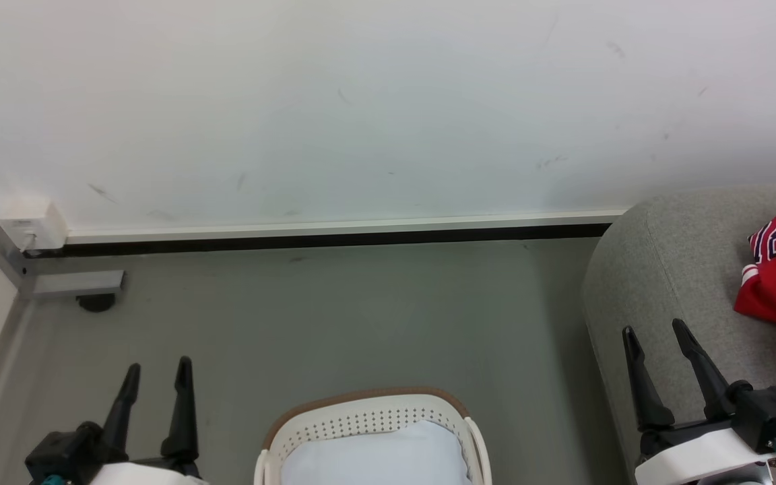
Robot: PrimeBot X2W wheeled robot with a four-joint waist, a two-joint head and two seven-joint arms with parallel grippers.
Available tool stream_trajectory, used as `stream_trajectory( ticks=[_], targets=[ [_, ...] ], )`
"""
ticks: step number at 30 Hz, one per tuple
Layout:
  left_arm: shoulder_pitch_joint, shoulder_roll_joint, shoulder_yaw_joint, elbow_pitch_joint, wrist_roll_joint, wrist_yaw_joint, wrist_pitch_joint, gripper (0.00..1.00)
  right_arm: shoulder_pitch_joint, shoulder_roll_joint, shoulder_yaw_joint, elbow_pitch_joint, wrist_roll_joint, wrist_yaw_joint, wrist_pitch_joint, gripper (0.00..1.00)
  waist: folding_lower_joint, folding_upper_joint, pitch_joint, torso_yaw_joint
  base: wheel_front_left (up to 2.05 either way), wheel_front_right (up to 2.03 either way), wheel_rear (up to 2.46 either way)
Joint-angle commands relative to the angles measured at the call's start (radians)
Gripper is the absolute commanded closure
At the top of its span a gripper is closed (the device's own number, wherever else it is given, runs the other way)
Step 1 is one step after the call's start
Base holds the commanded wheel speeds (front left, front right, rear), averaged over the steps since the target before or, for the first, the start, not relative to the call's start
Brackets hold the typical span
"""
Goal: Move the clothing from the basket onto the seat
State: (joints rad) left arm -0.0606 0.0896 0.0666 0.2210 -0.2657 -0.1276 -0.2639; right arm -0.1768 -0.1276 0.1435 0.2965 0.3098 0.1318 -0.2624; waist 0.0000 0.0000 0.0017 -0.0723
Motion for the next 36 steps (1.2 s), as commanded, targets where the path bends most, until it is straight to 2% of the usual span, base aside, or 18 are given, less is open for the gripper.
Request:
stream_trajectory(
  ticks=[1, 2, 3, 6, 36],
  targets=[
    [-0.008, 0.003, 0.005, 0.005, 0.007, -0.003, -0.001, 0.00, 0.011, 0.000, 0.000, -0.001, 0.004, -0.002, -0.003, 0.00, 0.0000, 0.0000, 0.001, -0.001, 0.00, 0.00, 0.00],
    [-0.009, 0.004, 0.001, 0.007, 0.005, -0.003, -0.001, 0.00, 0.012, 0.002, 0.001, -0.001, 0.004, -0.002, -0.003, 0.00, 0.0000, 0.0000, 0.002, 0.000, 0.00, 0.00, 0.00],
    [-0.001, 0.000, -0.003, 0.004, 0.000, -0.001, 0.000, 1.00, 0.001, 0.002, 0.002, 0.000, 0.000, 0.000, 0.000, 1.00, 0.0000, 0.0000, 0.002, 0.000, 0.00, 0.00, 0.00],
    [0.006, -0.008, -0.003, 0.027, -0.012, -0.001, 0.006, 1.00, 0.015, 0.007, 0.003, 0.015, 0.012, 0.000, 0.005, 1.00, 0.0000, 0.0000, 0.002, 0.000, 0.00, 0.00, 0.00],
    [-0.016, -0.019, 0.016, 0.023, -0.502, -0.002, 0.142, 1.00, 0.033, 0.031, -0.092, -0.011, 0.488, -0.001, 0.140, 1.00, 0.0000, 0.0000, 0.001, 0.017, 0.00, 0.00, 0.00]
  ],
)
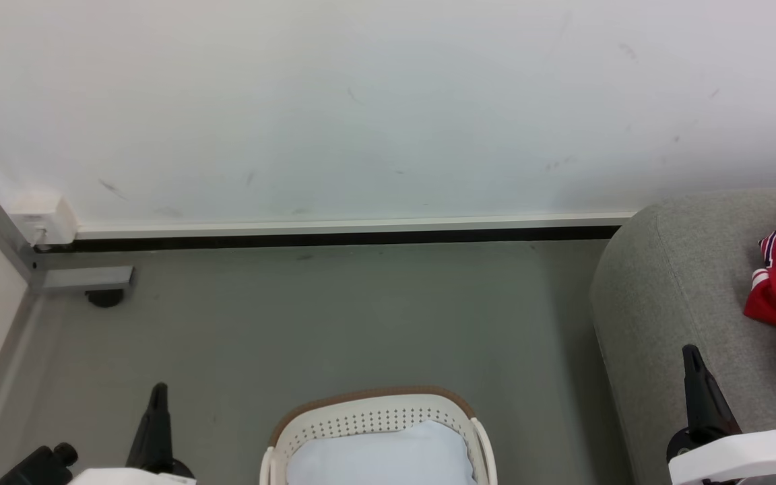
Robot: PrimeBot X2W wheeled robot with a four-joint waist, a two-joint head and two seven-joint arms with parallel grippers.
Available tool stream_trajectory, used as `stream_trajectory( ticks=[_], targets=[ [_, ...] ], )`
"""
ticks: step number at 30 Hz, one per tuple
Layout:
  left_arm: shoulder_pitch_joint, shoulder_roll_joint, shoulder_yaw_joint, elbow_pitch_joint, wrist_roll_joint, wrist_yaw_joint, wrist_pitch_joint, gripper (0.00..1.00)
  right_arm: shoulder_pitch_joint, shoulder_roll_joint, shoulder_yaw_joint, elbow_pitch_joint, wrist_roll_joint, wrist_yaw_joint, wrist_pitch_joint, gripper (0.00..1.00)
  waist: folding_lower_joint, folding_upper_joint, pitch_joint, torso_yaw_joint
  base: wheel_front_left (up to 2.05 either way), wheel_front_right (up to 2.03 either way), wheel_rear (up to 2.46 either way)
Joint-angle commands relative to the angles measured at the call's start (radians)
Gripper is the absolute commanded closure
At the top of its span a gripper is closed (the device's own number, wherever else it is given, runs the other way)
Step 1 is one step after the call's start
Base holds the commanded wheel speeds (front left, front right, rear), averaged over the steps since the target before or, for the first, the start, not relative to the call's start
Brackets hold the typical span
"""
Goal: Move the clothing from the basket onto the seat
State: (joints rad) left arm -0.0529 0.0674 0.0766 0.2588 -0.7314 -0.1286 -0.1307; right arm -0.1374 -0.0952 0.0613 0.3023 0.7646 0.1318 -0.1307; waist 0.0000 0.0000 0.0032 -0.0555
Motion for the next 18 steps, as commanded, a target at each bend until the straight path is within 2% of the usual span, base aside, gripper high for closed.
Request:
stream_trajectory(
  ticks=[1, 18],
  targets=[
    [-0.025, 0.003, 0.006, -0.015, -0.049, -0.001, 0.012, 1.00, -0.006, -0.001, -0.012, -0.018, 0.046, -0.001, 0.012, 1.00, 0.0000, 0.0000, 0.000, 0.001, 0.00, 0.00, 0.00],
    [-0.036, -0.002, 0.015, -0.015, -0.259, -0.001, 0.072, 1.00, 0.003, 0.010, -0.054, -0.029, 0.248, -0.001, 0.070, 1.00, 0.0000, 0.0000, 0.000, 0.011, 0.00, 0.00, 0.00]
  ],
)
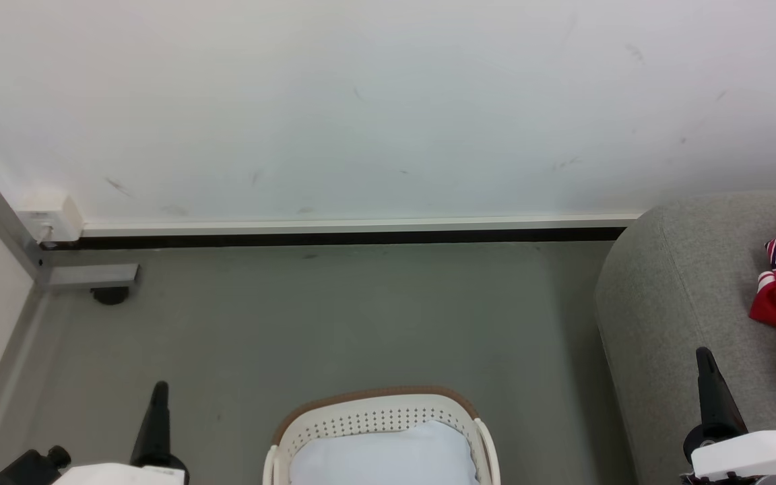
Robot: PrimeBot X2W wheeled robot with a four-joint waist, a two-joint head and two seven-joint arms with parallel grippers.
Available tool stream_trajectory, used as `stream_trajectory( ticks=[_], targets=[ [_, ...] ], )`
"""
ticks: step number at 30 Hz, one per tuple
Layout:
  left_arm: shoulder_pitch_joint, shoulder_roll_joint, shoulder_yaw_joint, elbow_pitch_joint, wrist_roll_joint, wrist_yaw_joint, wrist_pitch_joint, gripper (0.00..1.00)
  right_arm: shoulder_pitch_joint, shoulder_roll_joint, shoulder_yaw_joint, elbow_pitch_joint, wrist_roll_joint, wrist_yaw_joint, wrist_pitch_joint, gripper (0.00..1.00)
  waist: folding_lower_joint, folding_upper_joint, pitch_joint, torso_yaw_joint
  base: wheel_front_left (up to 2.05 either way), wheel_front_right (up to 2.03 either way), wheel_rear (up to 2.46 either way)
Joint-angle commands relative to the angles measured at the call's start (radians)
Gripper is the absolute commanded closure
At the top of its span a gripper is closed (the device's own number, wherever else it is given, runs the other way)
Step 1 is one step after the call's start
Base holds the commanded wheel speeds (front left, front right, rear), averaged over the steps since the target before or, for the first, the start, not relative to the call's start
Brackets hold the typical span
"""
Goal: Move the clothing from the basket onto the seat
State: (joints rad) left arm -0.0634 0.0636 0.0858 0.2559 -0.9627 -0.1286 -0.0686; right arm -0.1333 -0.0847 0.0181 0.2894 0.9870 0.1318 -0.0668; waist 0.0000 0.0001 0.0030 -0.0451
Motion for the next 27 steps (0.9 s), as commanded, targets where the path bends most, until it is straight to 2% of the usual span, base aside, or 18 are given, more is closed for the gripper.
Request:
stream_trajectory(
  ticks=[1, 27],
  targets=[
    [-0.026, 0.002, 0.006, -0.012, -0.041, -0.001, 0.013, 1.00, 0.000, 0.000, -0.013, -0.017, 0.037, -0.001, 0.010, 1.00, 0.0000, -0.0001, 0.000, 0.001, 0.00, 0.00, 0.00],
    [-0.036, -0.004, 0.017, -0.012, -0.291, -0.002, 0.084, 1.00, 0.009, 0.013, -0.062, -0.029, 0.277, -0.001, 0.080, 1.00, 0.0000, -0.0001, 0.000, 0.016, 0.00, 0.00, 0.00]
  ],
)
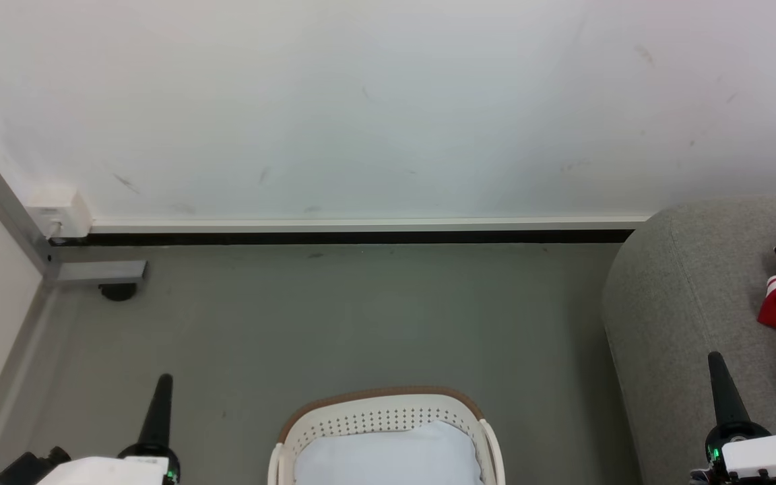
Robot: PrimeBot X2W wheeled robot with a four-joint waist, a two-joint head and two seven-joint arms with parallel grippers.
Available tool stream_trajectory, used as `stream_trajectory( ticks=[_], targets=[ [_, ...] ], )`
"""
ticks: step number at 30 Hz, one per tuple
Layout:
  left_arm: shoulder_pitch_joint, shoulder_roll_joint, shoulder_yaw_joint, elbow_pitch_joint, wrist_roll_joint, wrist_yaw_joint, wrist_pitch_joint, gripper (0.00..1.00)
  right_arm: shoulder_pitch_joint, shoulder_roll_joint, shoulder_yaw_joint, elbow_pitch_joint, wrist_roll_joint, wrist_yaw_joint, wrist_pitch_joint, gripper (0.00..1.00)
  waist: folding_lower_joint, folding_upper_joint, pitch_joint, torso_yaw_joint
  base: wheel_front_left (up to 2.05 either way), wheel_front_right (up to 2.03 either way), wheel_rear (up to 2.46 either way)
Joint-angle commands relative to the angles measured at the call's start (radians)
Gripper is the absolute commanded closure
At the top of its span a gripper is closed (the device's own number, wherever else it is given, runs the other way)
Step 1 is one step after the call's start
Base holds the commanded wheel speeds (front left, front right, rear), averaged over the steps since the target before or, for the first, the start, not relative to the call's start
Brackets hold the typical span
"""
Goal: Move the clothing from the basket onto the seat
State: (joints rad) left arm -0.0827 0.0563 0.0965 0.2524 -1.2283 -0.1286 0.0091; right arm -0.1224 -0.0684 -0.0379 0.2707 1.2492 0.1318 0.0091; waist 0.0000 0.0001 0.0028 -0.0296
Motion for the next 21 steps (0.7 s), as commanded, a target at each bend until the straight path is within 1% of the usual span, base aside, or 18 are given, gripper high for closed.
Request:
stream_trajectory(
  ticks=[1, 21],
  targets=[
    [-0.018, 0.003, 0.007, -0.009, -0.033, -0.002, 0.009, 1.00, -0.001, -0.003, -0.008, -0.011, 0.024, -0.001, 0.007, 1.00, 0.0000, -0.0001, 0.000, 0.001, 0.00, 0.00, 0.00],
    [-0.024, 0.000, 0.013, -0.008, -0.195, -0.003, 0.055, 1.00, 0.008, 0.007, -0.041, -0.018, 0.181, -0.002, 0.053, 1.00, 0.0000, -0.0001, 0.000, 0.013, 0.00, 0.00, 0.00]
  ],
)
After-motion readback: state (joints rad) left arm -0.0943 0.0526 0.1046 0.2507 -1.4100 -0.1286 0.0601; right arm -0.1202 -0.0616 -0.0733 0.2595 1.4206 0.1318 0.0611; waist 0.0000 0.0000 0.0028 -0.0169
